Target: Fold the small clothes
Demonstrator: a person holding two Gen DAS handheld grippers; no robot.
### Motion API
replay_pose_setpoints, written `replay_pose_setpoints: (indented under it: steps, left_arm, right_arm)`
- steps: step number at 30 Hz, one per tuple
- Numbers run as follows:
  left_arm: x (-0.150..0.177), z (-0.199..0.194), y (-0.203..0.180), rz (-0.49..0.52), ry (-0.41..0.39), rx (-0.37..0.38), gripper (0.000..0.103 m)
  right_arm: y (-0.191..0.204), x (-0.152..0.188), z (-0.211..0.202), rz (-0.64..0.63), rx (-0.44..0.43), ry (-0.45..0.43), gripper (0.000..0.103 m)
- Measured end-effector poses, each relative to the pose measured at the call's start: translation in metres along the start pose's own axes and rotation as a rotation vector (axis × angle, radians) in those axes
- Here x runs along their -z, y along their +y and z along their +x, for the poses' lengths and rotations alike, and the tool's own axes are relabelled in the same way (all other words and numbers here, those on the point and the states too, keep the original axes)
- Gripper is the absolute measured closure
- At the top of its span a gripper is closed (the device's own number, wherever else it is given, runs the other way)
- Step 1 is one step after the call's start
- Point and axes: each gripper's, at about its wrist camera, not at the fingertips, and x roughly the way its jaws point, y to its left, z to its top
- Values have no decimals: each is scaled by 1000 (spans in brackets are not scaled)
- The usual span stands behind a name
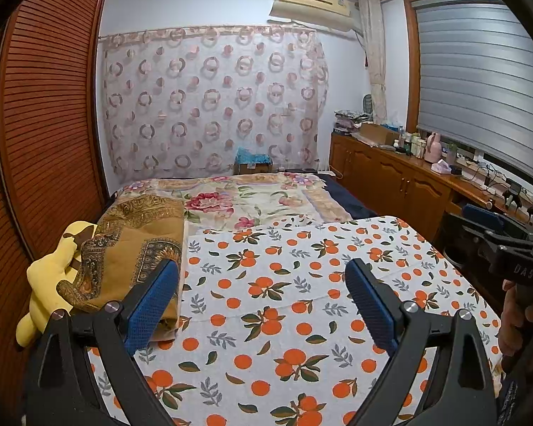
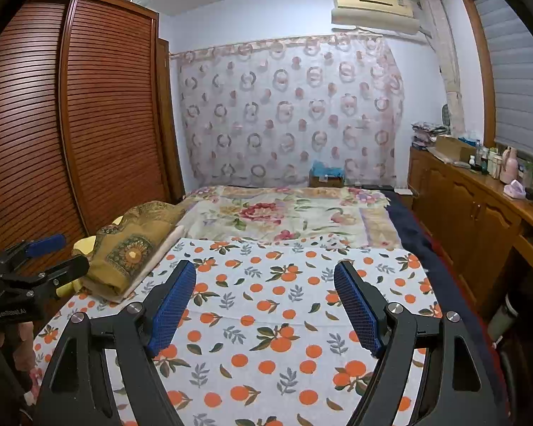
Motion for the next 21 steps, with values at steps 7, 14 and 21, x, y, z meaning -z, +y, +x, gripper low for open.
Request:
replay_pose_setpoints:
  steps: [7, 14, 21]
  left_arm:
    - [0, 0, 0, -1, -1, -2, 8]
    - [0, -1, -1, 2, -2, 0, 8]
    - [0, -1, 0, -2, -4, -2, 8]
  right_arm:
    - [-2, 5, -4, 2, 5, -5, 21]
    - [-2, 4, -6, -2, 6, -10, 21]
    - [-4, 4, -6, -3, 3, -12, 21]
